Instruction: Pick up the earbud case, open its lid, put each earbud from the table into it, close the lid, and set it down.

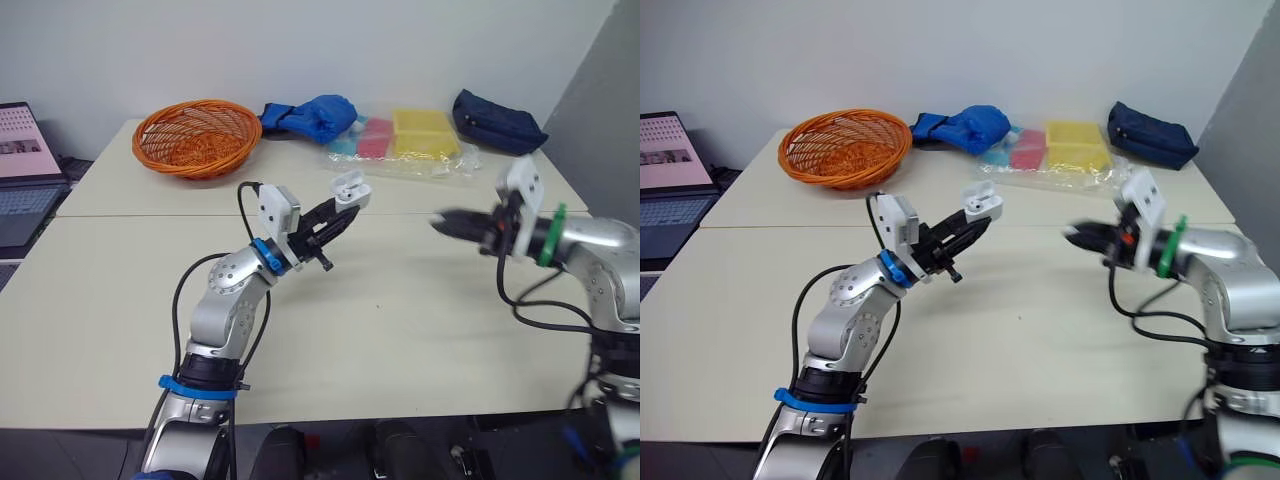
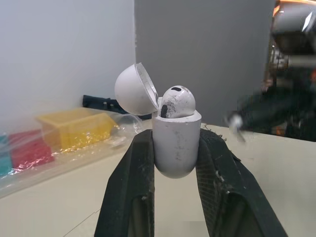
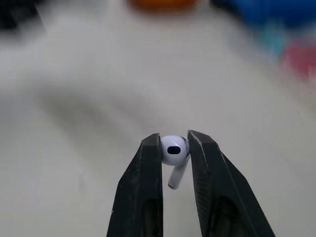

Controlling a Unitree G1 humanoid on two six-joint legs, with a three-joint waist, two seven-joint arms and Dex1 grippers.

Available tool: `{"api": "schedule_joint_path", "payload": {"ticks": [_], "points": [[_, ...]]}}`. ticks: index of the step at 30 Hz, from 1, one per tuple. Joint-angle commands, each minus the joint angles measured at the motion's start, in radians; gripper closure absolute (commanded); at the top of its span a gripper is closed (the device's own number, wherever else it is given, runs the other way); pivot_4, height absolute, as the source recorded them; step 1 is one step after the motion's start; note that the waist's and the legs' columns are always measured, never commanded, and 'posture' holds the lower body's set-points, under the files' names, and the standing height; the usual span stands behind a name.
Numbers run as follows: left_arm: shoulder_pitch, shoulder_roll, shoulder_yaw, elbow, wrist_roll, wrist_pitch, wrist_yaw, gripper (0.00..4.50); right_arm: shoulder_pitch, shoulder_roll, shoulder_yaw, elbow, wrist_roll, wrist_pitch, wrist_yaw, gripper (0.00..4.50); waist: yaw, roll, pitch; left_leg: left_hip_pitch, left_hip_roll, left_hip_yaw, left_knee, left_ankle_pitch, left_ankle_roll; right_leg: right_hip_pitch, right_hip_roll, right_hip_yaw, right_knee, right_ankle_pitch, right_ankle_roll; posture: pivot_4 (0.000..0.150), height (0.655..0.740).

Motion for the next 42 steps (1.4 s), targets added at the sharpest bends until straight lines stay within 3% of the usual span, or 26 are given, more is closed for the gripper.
{"api": "schedule_joint_path", "payload": {"ticks": [1,4,12,42], "points": [[-0.028,-0.007,0.011,-0.008,-0.005,-0.029,-0.002,3.72,-0.050,0.105,-0.062,-0.087,0.056,0.044,-0.203,4.07,0.010,-0.001,0.000,-0.001,0.000,-0.001,0.000,0.000,0.000,0.000,-0.001,-0.001,-0.001,0.000,0.000,0.150,0.7400],[-0.041,-0.017,0.006,-0.007,-0.009,-0.023,-0.004,3.72,-0.085,0.195,-0.030,-0.081,0.036,-0.013,-0.304,4.07,0.013,-0.001,0.000,-0.003,-0.002,0.001,0.001,0.000,0.000,-0.001,-0.002,0.000,-0.002,0.000,0.000,0.150,0.7400],[-0.063,-0.019,0.009,-0.006,-0.012,-0.014,-0.015,3.72,-0.090,0.235,0.048,-0.076,0.036,-0.069,-0.380,4.07,0.007,0.000,0.000,-0.004,-0.001,0.001,0.001,0.000,0.000,-0.001,-0.002,-0.001,-0.002,0.000,0.001,0.150,0.7400],[-0.064,-0.004,0.019,-0.012,-0.015,-0.011,-0.019,3.72,-0.019,0.227,0.179,-0.076,0.012,-0.179,-0.440,4.07,0.000,0.000,0.000,-0.004,0.000,0.001,0.001,0.000,0.000,-0.002,-0.001,-0.001,-0.002,0.000,0.000,0.150,0.7400]]}}
